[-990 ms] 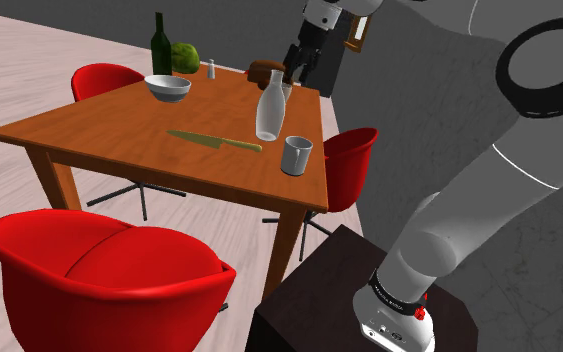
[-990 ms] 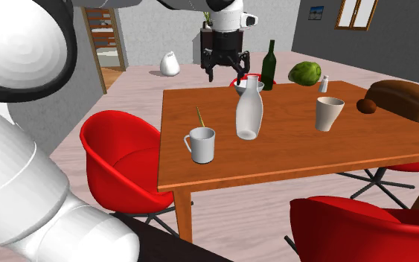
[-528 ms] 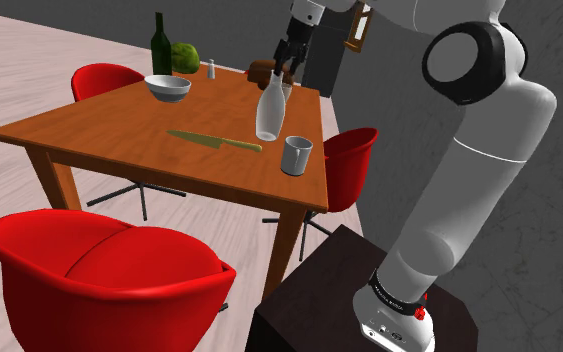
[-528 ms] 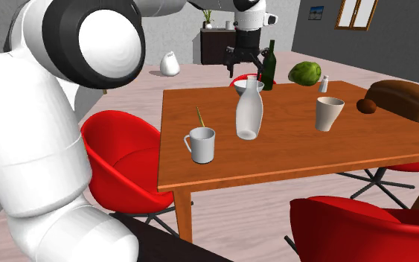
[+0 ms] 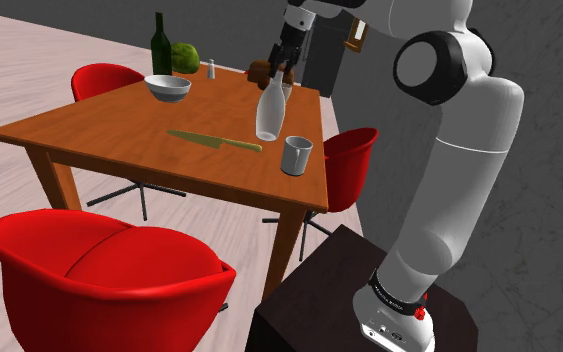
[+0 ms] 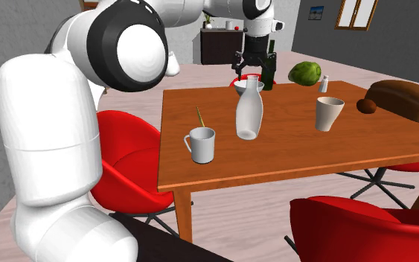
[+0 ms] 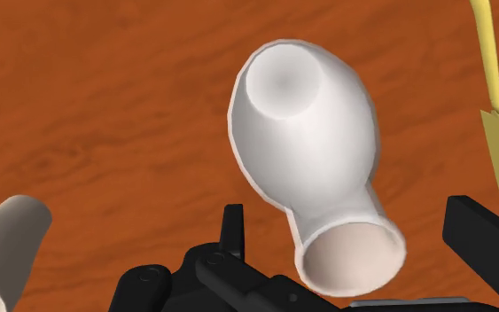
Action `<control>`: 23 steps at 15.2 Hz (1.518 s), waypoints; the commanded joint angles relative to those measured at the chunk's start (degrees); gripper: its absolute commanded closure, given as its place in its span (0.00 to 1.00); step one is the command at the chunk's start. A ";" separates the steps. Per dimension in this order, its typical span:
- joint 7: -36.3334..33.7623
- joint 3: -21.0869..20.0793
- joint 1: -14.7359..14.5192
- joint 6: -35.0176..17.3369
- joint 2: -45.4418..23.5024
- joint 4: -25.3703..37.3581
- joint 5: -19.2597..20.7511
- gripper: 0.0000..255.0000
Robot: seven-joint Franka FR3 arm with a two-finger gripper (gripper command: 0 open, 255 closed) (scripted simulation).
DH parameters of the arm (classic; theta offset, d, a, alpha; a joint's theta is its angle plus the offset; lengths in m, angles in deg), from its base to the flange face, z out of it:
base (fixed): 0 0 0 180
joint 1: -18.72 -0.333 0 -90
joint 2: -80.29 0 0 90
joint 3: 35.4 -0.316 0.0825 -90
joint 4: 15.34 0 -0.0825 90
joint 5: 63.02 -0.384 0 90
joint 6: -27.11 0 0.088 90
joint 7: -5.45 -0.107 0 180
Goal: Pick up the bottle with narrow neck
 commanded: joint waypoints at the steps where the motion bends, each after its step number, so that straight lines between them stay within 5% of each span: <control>1: 0.10 -0.04 -0.13 -1.75 0.33 -2.03 0.08 0.00; 4: 0.17 -0.08 -0.24 -3.12 0.69 -3.76 0.16 0.00; 5: 0.17 -0.07 -0.24 -3.10 0.78 -3.83 0.18 1.00; 14: 0.17 -0.07 -0.24 -3.11 0.69 -3.75 0.15 1.00; 23: -0.20 0.11 0.57 5.14 -2.16 7.28 -0.55 1.00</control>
